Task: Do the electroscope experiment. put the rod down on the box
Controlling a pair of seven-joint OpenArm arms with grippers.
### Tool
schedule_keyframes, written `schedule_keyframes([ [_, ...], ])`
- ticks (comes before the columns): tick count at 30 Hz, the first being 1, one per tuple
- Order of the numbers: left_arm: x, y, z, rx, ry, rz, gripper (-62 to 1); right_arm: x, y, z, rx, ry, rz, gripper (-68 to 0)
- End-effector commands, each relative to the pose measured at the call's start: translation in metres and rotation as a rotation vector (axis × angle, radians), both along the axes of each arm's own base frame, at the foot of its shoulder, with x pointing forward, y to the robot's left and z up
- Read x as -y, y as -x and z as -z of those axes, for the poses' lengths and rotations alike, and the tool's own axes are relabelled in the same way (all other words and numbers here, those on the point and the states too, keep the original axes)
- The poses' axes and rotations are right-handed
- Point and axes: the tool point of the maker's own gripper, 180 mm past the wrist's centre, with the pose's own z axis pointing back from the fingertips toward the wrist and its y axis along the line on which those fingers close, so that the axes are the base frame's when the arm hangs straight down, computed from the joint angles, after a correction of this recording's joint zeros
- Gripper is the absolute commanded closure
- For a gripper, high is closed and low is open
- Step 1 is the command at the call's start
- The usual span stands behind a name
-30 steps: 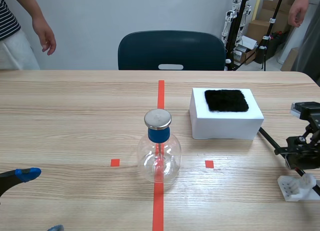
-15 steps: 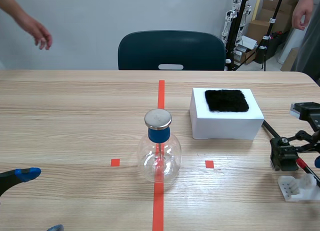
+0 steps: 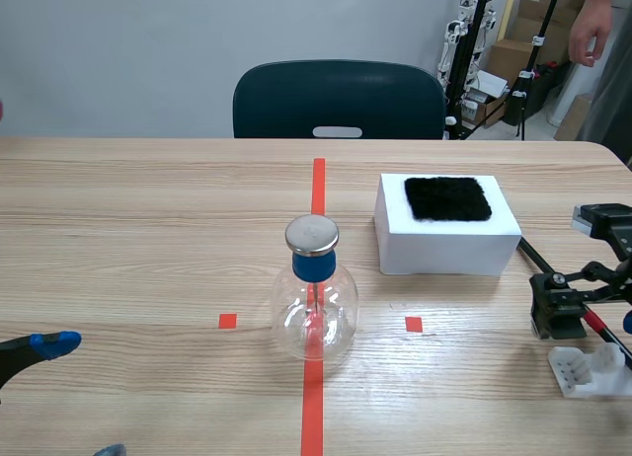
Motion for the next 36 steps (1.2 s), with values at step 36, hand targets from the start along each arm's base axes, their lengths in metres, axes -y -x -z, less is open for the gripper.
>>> schedule_keyframes([
  [36,-0.004,-0.002,-0.013,0.045,0.040,-0.009,-62.3,0.004,-0.061,-0.110,0.620,0.090,-0.174,-65.6],
])
